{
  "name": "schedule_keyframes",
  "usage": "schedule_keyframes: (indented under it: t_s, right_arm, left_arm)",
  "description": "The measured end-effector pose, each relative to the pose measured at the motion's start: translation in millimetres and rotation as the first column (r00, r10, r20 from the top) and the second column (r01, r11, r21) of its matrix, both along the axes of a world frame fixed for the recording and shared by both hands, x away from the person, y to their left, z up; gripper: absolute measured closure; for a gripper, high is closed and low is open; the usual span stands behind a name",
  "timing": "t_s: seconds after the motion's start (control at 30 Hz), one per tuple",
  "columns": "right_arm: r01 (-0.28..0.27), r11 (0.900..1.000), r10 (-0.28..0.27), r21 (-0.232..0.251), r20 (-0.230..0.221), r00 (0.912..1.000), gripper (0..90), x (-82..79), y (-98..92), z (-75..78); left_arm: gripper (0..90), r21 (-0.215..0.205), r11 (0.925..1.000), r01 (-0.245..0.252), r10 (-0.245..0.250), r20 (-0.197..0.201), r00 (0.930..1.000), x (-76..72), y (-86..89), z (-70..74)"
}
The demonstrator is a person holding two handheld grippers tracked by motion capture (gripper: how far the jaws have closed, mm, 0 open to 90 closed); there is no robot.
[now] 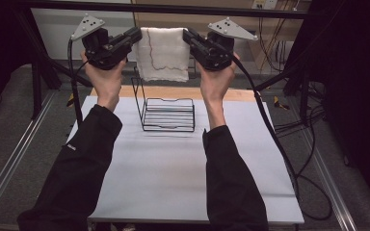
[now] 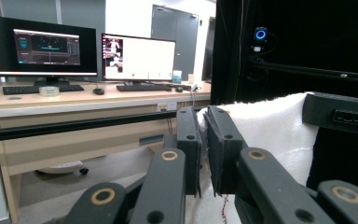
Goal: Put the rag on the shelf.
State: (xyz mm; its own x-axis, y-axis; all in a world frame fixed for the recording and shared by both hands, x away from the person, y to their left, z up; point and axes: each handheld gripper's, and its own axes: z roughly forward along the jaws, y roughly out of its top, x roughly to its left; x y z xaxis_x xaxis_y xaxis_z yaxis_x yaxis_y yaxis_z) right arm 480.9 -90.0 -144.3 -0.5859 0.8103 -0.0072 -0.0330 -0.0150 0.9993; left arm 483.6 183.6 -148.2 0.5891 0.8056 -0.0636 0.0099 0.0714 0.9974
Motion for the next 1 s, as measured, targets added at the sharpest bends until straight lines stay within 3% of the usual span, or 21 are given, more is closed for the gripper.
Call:
schedule_keyframes:
  t_s: [0.5,1.0]
  right_arm:
    - [0.015,1.0,-0.015,-0.012,-0.029,0.9995,83.6,26.9,0.7,-1.4]
    - [0.011,1.0,-0.013,-0.029,-0.048,0.9988,83.5,36.9,4.6,-10.2]
  left_arm:
    - [83.7,0.012,0.9999,-0.012,0.012,-0.015,0.9998,23.0,-2.6,-5.0]
    - [83.7,0.028,0.9995,-0.013,0.014,-0.035,0.9993,34.2,2.6,-17.6]
